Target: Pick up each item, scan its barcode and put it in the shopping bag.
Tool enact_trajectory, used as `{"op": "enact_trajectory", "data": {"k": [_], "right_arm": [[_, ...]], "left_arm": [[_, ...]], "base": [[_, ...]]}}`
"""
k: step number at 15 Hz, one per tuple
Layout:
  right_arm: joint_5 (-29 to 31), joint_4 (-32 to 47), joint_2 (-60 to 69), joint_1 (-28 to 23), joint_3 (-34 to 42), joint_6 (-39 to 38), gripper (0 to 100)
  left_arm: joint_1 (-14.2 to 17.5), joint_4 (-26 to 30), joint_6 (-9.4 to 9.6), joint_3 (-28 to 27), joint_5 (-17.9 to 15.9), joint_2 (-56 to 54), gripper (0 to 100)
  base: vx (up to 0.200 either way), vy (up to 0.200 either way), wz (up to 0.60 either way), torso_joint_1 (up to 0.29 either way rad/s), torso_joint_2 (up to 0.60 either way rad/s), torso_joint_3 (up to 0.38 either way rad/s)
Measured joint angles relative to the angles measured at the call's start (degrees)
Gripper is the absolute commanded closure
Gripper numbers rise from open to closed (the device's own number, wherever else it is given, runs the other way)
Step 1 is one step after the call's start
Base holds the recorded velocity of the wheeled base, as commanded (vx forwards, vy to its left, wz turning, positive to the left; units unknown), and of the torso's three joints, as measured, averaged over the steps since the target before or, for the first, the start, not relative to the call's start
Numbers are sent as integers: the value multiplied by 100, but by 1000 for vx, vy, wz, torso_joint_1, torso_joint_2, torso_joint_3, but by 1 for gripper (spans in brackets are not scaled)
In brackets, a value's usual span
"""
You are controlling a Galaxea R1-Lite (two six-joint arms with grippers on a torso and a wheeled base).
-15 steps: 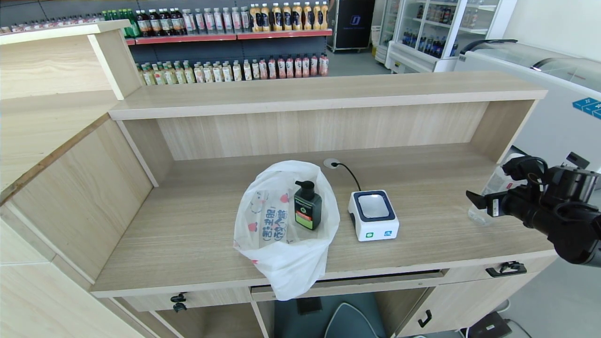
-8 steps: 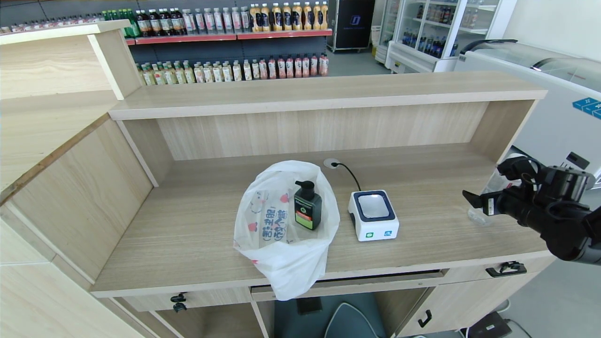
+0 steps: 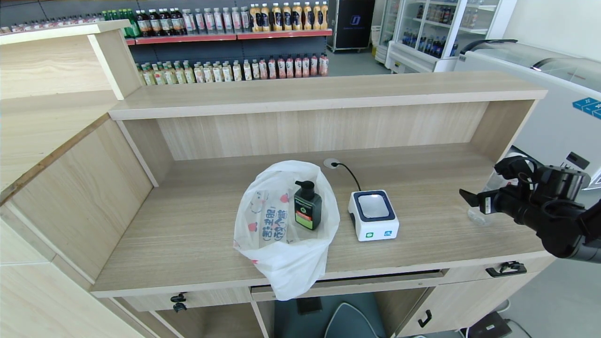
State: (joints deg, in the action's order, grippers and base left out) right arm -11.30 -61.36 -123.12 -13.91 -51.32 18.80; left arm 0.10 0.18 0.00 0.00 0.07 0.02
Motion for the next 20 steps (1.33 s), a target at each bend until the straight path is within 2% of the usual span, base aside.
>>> {"op": "enact_trajectory", "data": {"k": [3,4,7,18,20], "right_arm": [[-143,-102,-13,-6,4,-5,0],[-213,-127,-16,-9,22,-9,100],[-405,-193,-24,-30,66,-5,100],[-411,-375,33,-55,325,-17,100],[-432,-211,236,-44,436,-460,100]], "left_arm": [[0,0,0,0,0,0,0],[-5,0,0,0,0,0,0],[-5,0,0,0,0,0,0],[-2,0,0,0,0,0,0],[0,0,0,0,0,0,0]], "base": [[0,0,0,0,0,0],[0,0,0,0,0,0],[0,0,0,0,0,0],[0,0,0,0,0,0],[0,0,0,0,0,0]]}}
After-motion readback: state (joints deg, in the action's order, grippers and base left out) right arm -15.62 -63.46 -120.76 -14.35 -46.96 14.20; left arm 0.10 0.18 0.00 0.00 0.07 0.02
